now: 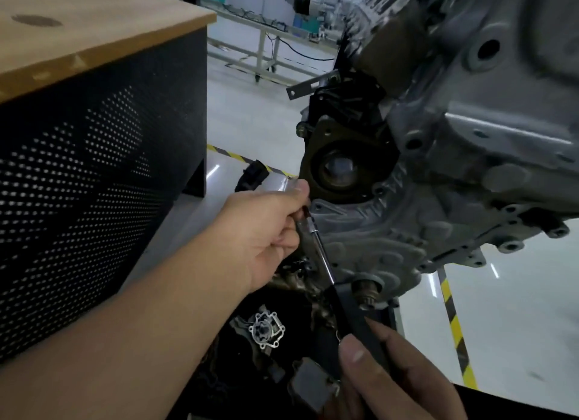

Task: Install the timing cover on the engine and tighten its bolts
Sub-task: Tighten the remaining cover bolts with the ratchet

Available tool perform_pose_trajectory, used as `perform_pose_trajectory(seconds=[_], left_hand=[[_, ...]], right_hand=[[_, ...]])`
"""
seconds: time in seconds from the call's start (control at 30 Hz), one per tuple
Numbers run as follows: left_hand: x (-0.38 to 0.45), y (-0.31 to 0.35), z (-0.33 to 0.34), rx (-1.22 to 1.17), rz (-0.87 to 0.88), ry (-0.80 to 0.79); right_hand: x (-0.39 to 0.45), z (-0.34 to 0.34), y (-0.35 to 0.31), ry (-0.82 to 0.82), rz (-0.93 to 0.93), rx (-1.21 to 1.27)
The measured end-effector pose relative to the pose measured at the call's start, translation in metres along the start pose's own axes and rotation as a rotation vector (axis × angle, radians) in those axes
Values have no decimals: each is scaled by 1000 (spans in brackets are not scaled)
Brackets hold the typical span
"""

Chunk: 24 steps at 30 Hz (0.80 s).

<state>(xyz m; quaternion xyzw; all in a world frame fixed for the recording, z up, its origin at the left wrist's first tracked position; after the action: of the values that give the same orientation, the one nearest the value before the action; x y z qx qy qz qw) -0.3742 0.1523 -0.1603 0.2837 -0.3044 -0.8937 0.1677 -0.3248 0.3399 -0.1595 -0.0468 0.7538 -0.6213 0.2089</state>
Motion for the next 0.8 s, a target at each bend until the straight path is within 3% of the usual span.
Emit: perform_pose_trajectory(seconds=[0.2,0.43,0.8], left_hand=[[4,-13,29,6,-65,-73],[6,-25,57,-55,-90,-149],[15,-43,71,-36,-136,-127]], right_hand=[[9,0,15,113,-129,-61],[18,-14,21,194,-149,3],[22,-16,18,283,-154,29]])
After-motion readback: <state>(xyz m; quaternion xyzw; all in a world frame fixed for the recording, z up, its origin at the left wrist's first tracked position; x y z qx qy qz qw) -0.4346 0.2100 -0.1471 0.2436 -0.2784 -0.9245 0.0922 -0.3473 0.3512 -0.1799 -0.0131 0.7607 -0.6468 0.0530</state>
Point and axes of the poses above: each hand's wrist, its own x-axis towards the middle knuckle, its own z-axis out of the palm, y = z × x, the point moved 1 cm from there along x, towards the middle knuckle, and after that the axes turned 12 degrees about -x, right-handed, at the moved point
